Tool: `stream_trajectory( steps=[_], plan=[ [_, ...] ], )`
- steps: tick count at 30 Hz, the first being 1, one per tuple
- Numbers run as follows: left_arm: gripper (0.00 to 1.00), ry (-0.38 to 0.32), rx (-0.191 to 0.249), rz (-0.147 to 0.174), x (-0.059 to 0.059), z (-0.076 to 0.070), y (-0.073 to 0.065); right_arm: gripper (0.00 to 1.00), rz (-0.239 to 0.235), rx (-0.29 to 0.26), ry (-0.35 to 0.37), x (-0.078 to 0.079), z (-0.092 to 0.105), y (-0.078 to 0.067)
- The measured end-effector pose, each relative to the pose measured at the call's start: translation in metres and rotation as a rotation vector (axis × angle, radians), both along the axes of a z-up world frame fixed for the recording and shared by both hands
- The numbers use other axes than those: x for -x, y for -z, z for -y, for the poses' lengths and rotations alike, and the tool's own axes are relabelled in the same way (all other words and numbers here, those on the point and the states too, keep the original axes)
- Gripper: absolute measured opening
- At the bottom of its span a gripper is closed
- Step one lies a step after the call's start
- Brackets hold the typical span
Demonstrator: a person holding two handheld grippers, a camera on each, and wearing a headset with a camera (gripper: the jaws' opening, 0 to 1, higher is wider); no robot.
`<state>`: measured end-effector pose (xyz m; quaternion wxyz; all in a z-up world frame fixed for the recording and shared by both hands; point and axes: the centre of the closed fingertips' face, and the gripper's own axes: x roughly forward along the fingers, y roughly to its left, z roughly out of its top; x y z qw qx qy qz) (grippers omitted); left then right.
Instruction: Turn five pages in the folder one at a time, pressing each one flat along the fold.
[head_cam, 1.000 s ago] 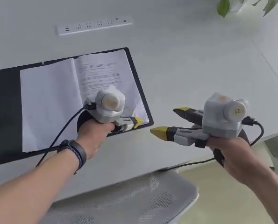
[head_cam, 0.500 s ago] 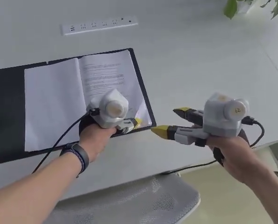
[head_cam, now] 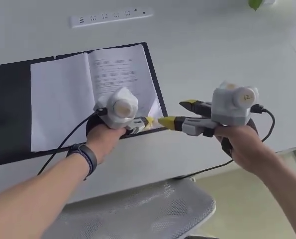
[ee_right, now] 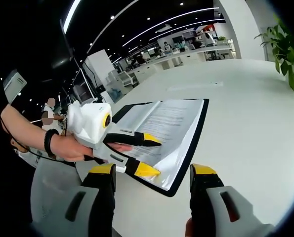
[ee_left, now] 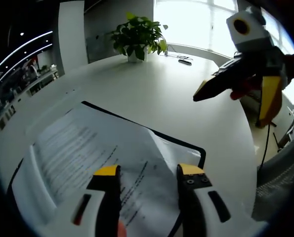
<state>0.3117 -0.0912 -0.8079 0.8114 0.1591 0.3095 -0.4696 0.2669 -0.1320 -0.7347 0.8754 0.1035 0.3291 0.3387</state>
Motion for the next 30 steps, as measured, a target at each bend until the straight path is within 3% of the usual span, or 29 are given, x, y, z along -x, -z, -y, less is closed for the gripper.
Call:
stream_trajectory(
  steps=[3,10,16,30],
  plan=[
    [0.45,-0.002,0.004,-0.002,-0.001,0.0,0.0,0.58,-0.001,-0.004,-0.009,-0.01,-0.004,0.003],
    [0.44,-0.007,0.011,-0.01,-0.001,-0.001,0.0,0.52,-0.041,-0.083,0.013,-0.038,-0.014,0.018],
    [0.44,-0.01,0.01,-0.009,-0.001,0.0,0.001,0.51,-0.066,-0.088,-0.002,-0.046,-0.021,0.028],
    [0.44,-0.018,0.017,-0.013,0.005,-0.001,-0.008,0.37,-0.143,-0.201,0.059,-0.062,-0.028,0.045]
  ],
)
